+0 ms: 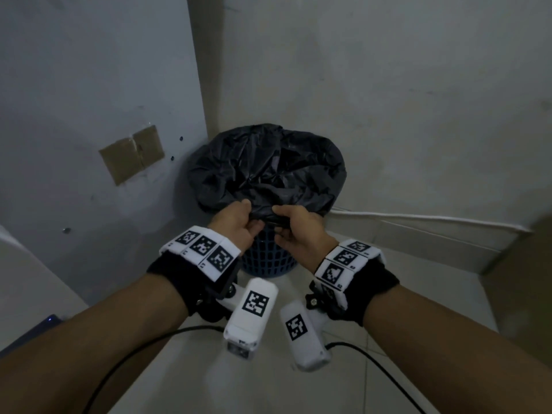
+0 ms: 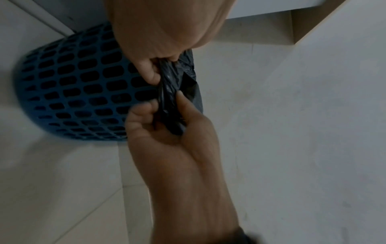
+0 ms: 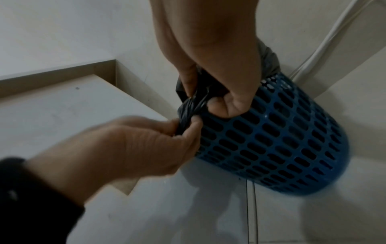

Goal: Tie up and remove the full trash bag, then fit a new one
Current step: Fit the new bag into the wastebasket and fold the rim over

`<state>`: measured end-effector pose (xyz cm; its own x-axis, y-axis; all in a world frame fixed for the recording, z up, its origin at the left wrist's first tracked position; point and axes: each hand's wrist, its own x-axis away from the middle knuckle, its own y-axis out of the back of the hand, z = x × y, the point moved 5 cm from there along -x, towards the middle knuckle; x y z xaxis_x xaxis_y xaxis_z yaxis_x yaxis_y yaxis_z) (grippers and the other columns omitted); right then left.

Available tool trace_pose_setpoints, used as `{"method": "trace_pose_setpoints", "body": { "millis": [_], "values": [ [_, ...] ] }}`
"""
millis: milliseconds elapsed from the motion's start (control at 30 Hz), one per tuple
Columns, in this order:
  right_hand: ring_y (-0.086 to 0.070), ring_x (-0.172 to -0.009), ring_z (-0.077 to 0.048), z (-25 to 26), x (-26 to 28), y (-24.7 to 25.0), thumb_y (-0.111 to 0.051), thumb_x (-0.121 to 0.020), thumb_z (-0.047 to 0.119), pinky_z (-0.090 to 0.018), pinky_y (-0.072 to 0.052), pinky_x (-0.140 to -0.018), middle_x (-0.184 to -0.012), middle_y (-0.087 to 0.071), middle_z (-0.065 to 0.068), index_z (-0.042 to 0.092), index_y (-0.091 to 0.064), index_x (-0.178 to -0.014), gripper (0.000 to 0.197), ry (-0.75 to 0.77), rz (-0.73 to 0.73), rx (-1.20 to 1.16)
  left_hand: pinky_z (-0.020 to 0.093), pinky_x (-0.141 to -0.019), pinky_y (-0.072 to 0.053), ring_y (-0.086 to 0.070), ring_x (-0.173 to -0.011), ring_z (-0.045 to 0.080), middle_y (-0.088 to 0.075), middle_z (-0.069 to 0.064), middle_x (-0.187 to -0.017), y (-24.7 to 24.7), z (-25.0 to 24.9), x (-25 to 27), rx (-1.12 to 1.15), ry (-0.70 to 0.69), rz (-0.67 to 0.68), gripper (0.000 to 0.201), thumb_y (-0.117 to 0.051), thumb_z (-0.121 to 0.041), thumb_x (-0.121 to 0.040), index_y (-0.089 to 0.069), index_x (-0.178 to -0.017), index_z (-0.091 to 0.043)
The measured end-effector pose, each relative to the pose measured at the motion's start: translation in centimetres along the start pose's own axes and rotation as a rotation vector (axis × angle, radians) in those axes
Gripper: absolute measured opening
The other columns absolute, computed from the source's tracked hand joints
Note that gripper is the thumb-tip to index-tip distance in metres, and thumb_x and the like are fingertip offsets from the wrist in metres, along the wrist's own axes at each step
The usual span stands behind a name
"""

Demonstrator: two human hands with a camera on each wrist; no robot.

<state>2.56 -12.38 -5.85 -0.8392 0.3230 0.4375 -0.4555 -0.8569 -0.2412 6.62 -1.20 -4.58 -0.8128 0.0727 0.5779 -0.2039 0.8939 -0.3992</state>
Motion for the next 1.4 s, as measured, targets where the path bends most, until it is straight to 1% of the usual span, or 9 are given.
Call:
{"method": "trace_pose_setpoints", "body": {
  "millis": [167, 367, 633, 867, 1000, 1133, 1233, 1333, 1400],
  "values": [
    [-0.057, -0.078, -0.022, 0.7, 1.2, 1.2, -0.05, -0.096, 0.016, -0.031, -0.049, -0.067, -0.083, -0.057, -0.008, 0.008, -0.056, -0.092, 0.01, -0.116, 0.231, -0.192, 0.032, -0.08, -0.049, -0.057, -0.078, 0.017, -0.059, 0.008, -0.088, 1.8, -1.8, -1.4, -0.018, -0.091, -0.016, 0.016, -0.05, -0.013, -0.099, -0.053, -0.112, -0.005],
    [-0.054, -0.061, -0.012, -1.3, -0.4, 1.0, -0.045, -0.101, 0.012, -0.019, -0.047, -0.043, -0.084, -0.061, -0.007, 0.007, -0.057, -0.104, 0.014, -0.09, 0.094, -0.11, 0.038, -0.08, -0.051, -0.06, -0.081, 0.02, -0.064, 0.013, -0.107, 1.9, -1.4, -0.9, -0.026, -0.113, 0.012, 0.024, -0.048, -0.013, -0.099, -0.053, -0.121, -0.003],
    [-0.052, -0.061, -0.019, -1.3, -1.3, 0.7, -0.052, -0.096, 0.004, -0.027, -0.049, -0.046, -0.074, -0.055, -0.01, 0.004, -0.054, -0.078, 0.018, -0.143, -0.101, -0.049, 0.043, -0.103, -0.042, -0.048, -0.127, 0.029, -0.049, 0.016, -0.139, 1.6, -1.2, -0.2, 0.063, -0.046, 0.112, 0.037, -0.039, -0.009, -0.102, -0.043, -0.137, 0.001],
    [-0.055, -0.078, -0.019, 0.6, -1.4, -0.6, -0.034, -0.1, 0.021, -0.031, -0.051, -0.072, -0.109, -0.052, -0.012, 0.001, -0.046, -0.134, 0.041, -0.085, -0.044, -0.3, 0.043, -0.094, -0.046, -0.054, -0.113, 0.028, -0.054, 0.017, -0.135, 1.7, -1.2, -0.8, 0.03, -0.102, 0.087, 0.035, -0.041, -0.008, -0.101, -0.045, -0.135, 0.001],
    [-0.058, -0.081, -0.025, 1.8, -0.5, -1.2, -0.052, -0.095, 0.031, -0.036, -0.047, -0.079, -0.092, -0.061, -0.011, 0.003, -0.058, -0.092, 0.029, -0.203, 0.022, -0.347, 0.04, -0.088, -0.047, -0.055, -0.113, 0.028, -0.055, 0.017, -0.133, 1.8, -1.4, -1.8, 0.002, -0.114, 0.09, 0.034, -0.042, -0.008, -0.101, -0.046, -0.134, 0.002],
    [-0.057, -0.118, -0.027, 1.4, -1.2, -0.8, -0.056, -0.096, 0.017, -0.035, -0.048, -0.095, -0.11, -0.058, -0.011, 0.004, -0.054, -0.103, 0.015, -0.267, -0.017, -0.184, 0.036, -0.08, -0.05, -0.061, -0.087, 0.022, -0.06, 0.016, -0.116, 1.8, -0.7, -2.8, -0.01, -0.138, 0.066, 0.037, -0.047, -0.01, -0.1, -0.048, -0.134, 0.001],
    [-0.058, -0.116, -0.032, 1.6, -2.2, -0.4, -0.065, -0.09, 0.01, -0.04, -0.054, -0.075, -0.119, -0.061, -0.013, 0.004, -0.055, -0.119, 0.031, -0.21, -0.087, -0.196, 0.036, -0.079, -0.051, -0.06, -0.093, 0.025, -0.059, 0.017, -0.121, 1.8, -0.5, -3.6, -0.006, -0.169, 0.041, 0.038, -0.048, -0.011, -0.099, -0.047, -0.136, -0.001],
    [-0.048, -0.127, -0.042, 0.5, -4.9, -0.6, -0.073, -0.055, 0.037, -0.051, -0.045, -0.102, -0.138, -0.049, -0.026, 0.01, -0.058, -0.101, 0.055, -0.171, -0.04, -0.332, 0.037, -0.08, -0.052, -0.059, -0.102, 0.027, -0.058, 0.017, -0.128, 1.6, -0.5, -3.8, -0.012, -0.173, 0.054, 0.039, -0.049, -0.01, -0.099, -0.046, -0.137, -0.002],
    [-0.049, -0.124, -0.043, 0.1, -4.7, -1.0, -0.07, -0.059, 0.039, -0.052, -0.045, -0.102, -0.137, -0.049, -0.028, 0.006, -0.057, -0.111, 0.063, -0.16, -0.004, -0.382, 0.037, -0.078, -0.053, -0.059, -0.104, 0.027, -0.057, 0.016, -0.129, 1.9, -0.6, -4.0, -0.006, -0.177, 0.051, 0.039, -0.049, -0.011, -0.099, -0.045, -0.137, -0.002]
  ]
}}
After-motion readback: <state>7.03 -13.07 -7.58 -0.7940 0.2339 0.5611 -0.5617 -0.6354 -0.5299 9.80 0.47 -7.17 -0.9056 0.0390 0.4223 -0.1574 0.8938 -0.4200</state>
